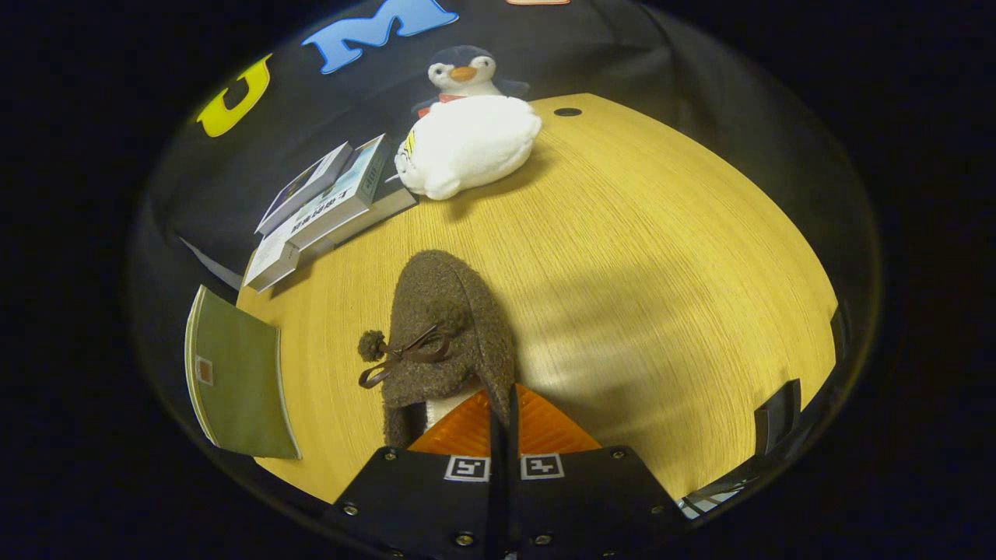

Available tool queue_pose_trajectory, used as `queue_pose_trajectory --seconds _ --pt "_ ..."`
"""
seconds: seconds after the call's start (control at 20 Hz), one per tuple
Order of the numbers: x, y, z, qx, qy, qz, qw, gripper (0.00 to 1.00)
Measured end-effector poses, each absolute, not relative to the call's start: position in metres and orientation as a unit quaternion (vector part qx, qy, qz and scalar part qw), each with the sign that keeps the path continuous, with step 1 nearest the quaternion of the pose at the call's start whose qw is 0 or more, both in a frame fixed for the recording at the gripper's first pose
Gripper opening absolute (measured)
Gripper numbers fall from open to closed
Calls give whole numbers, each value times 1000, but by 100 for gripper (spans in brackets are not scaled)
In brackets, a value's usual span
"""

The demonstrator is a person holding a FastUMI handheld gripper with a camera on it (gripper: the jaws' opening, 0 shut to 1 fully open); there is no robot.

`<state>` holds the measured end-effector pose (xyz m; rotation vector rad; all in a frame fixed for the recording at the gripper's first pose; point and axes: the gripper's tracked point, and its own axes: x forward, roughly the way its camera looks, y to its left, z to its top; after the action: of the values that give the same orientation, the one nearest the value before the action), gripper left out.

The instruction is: Open the storage box then place both shoes into the box .Put the left shoe in first, then the right shoe, with the right side of both shoes facing outward in a uniform manner.

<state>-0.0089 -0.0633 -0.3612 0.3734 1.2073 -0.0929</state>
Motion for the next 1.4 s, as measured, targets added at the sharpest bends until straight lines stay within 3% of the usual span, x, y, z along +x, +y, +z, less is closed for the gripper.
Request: queue_pose_trajectory --seconds 0.55,1.4 --pt "4 -16 -301 219 524 -43 822 0" --pt "31 121 -212 235 484 9 843 0"
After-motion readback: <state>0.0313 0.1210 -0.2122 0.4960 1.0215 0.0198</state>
